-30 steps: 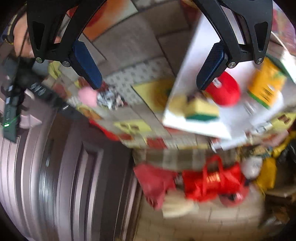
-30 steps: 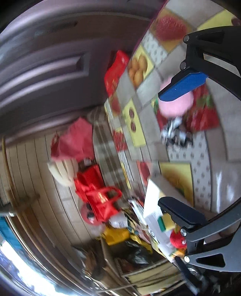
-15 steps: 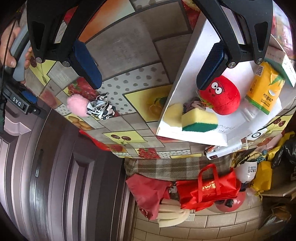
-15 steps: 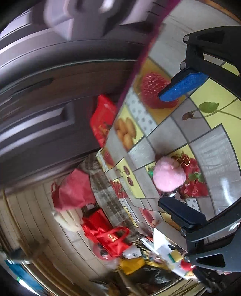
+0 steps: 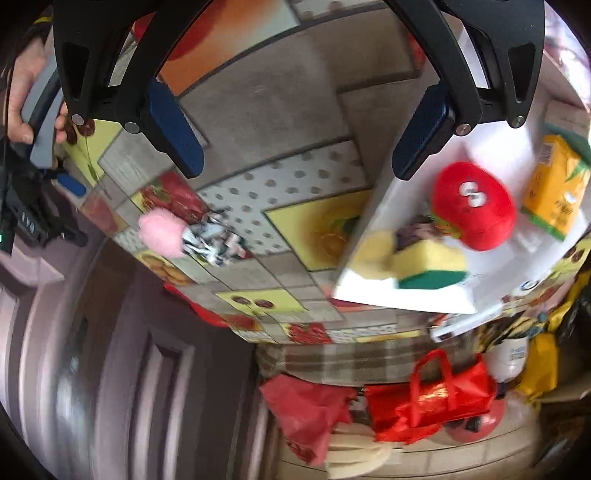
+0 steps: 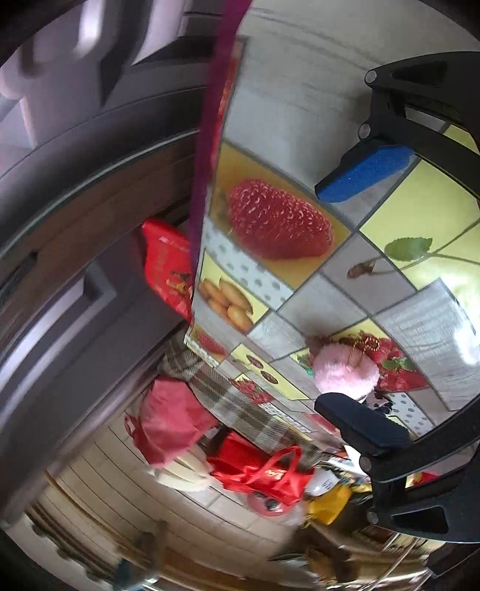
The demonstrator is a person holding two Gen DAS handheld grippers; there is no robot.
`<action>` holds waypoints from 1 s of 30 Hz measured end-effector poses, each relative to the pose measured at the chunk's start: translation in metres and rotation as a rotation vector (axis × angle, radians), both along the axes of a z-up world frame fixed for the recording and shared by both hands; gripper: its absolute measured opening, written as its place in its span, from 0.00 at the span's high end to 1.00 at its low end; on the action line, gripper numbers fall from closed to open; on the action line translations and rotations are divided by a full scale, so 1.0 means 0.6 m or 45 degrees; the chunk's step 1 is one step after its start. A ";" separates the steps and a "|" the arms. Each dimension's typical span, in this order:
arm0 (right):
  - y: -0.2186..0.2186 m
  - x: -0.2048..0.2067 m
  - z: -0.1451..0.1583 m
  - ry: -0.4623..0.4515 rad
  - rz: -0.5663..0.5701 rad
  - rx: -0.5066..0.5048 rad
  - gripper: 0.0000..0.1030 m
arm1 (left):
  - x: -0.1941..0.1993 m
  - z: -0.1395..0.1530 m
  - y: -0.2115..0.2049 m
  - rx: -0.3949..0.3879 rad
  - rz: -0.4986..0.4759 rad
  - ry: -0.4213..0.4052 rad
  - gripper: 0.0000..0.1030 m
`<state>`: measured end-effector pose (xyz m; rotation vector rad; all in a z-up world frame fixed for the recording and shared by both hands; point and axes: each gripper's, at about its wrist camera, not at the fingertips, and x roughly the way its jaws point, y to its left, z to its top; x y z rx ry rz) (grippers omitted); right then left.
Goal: Organize soft objects
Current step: 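Withdraw both open grippers from the box toward the patterned cloth and pink plush ball, then grasp the black-and-white patterned cloth with the left gripper while the right grasps the pink plush ball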
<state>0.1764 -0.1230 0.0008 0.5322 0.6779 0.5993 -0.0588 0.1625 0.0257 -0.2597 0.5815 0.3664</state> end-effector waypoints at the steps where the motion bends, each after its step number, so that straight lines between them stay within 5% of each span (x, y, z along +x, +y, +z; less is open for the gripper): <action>1: -0.001 0.000 -0.001 0.006 -0.001 0.005 0.00 | 0.008 -0.001 -0.005 -0.001 -0.017 0.015 0.00; 4: 0.019 -0.008 0.015 -0.047 0.041 -0.051 0.00 | 0.048 -0.009 -0.015 -0.020 -0.061 0.073 0.00; 10: 0.150 0.003 0.049 -0.272 0.347 -0.549 0.00 | 0.128 -0.027 -0.019 -0.029 -0.117 0.203 0.00; 14: 0.220 0.015 0.034 -0.304 0.553 -0.727 0.00 | 0.140 -0.036 -0.018 -0.037 -0.117 0.248 0.00; 16: 0.240 0.014 0.031 -0.329 0.614 -0.754 0.10 | 0.140 -0.038 -0.021 -0.031 -0.119 0.251 0.00; 18: 0.264 0.015 0.026 -0.342 0.664 -0.798 0.47 | 0.142 -0.035 -0.023 -0.015 -0.127 0.241 0.00; 24: 0.241 0.028 0.014 -0.241 0.714 -0.733 0.47 | 0.190 -0.014 -0.028 0.080 -0.151 0.150 0.00; 30: 0.191 0.050 0.015 -0.134 0.641 -0.574 0.47 | 0.272 -0.017 -0.029 0.143 -0.233 0.215 0.04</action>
